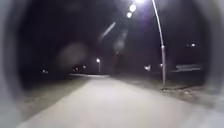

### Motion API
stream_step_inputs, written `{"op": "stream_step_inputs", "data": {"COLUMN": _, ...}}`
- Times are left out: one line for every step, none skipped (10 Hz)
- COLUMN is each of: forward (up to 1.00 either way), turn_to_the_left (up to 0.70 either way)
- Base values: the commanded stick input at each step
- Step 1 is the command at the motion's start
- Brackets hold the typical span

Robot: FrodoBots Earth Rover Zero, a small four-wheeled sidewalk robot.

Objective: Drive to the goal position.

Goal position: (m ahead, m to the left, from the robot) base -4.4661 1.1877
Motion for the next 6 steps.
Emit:
{"op": "stream_step_inputs", "data": {"forward": 1.00, "turn_to_the_left": 0.00}}
{"op": "stream_step_inputs", "data": {"forward": 1.00, "turn_to_the_left": 0.00}}
{"op": "stream_step_inputs", "data": {"forward": 1.00, "turn_to_the_left": 0.00}}
{"op": "stream_step_inputs", "data": {"forward": 1.00, "turn_to_the_left": 0.00}}
{"op": "stream_step_inputs", "data": {"forward": 1.00, "turn_to_the_left": 0.00}}
{"op": "stream_step_inputs", "data": {"forward": 1.00, "turn_to_the_left": 0.00}}
